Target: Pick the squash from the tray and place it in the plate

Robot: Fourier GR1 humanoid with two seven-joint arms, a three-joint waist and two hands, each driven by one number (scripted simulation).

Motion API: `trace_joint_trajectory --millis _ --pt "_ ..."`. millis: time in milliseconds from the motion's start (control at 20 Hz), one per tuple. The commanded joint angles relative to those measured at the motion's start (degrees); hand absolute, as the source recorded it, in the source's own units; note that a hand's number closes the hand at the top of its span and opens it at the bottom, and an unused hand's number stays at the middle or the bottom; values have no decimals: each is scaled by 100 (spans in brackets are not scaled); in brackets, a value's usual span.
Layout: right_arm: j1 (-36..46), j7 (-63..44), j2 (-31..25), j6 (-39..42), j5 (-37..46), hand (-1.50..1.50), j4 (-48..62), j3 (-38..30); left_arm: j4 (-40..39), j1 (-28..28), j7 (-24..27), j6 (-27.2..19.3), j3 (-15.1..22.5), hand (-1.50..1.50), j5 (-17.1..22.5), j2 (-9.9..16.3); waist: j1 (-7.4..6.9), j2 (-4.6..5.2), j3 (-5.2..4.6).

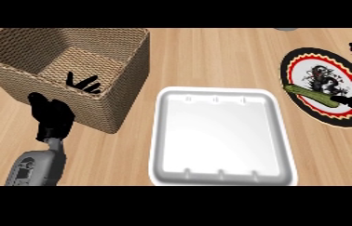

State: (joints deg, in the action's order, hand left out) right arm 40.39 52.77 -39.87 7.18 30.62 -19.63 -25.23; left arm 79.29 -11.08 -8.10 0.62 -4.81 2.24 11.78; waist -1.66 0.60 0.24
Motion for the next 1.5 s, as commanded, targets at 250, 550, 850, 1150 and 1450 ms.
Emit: trace_joint_trajectory --millis 250,550,850,1150,1450 --pt "357 -466 -436 1982 -1045 -150 577 -703 399 123 -334 -57 39 0 -80 85 74 -52 -12" --pt "369 -899 -818 3266 -1166 -150 907 -620 30 54 -66 103 -78 0 4 135 50 7 -7" --pt "121 -612 -1086 3400 -1356 -150 756 -700 312 100 -198 147 31 0 37 64 -13 18 6" --pt "-203 -402 -1135 3328 -1368 -150 661 -598 126 88 24 31 83 0 -76 -81 -28 63 17" --pt "-328 -436 -1231 3166 -1523 -150 676 -665 318 56 -289 142 3 0 46 59 -72 55 22"
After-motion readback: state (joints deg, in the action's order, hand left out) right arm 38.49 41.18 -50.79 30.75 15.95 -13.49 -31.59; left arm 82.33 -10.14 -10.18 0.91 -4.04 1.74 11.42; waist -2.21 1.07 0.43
